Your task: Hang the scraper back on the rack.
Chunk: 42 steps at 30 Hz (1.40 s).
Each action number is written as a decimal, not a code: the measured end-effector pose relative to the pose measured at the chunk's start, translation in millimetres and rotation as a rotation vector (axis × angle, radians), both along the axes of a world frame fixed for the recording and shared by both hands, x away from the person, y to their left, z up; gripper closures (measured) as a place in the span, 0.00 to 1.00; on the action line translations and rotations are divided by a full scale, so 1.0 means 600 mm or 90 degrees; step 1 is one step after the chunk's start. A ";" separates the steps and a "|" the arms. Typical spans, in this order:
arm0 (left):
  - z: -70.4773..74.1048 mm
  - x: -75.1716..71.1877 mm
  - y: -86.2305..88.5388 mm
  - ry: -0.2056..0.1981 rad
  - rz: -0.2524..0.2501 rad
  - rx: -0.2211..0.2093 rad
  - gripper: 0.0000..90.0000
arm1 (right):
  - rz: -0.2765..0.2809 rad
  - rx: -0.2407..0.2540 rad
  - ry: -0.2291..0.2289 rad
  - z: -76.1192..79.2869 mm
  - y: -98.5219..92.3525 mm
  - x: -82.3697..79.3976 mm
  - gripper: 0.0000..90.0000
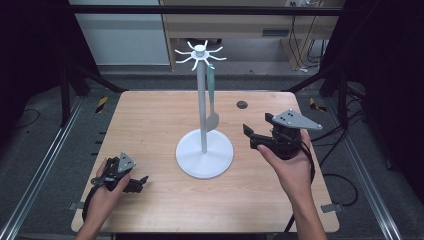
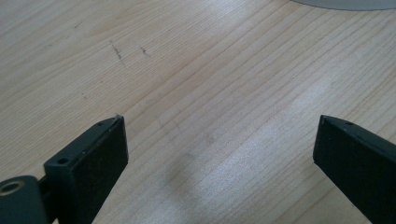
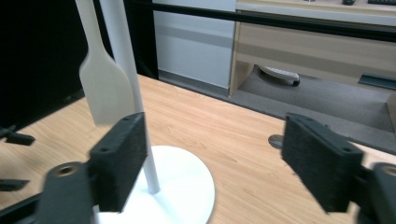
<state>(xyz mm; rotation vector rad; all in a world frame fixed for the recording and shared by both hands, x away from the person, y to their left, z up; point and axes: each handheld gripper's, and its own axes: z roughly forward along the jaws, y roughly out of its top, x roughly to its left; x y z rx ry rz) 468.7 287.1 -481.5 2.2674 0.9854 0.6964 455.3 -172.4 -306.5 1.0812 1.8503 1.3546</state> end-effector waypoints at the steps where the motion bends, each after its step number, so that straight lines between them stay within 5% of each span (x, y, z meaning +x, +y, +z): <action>1: 0.000 0.000 0.000 0.000 0.000 0.000 0.03 | -0.004 -0.002 0.002 -0.005 -0.002 0.001 0.19; 18: 0.000 0.000 0.000 0.000 -0.002 0.001 0.03 | -0.022 -0.019 0.069 -0.120 -0.008 0.024 0.09; 42: -0.001 0.000 -0.001 0.002 -0.006 0.004 0.03 | -0.055 -0.024 0.126 -0.187 -0.030 0.042 0.08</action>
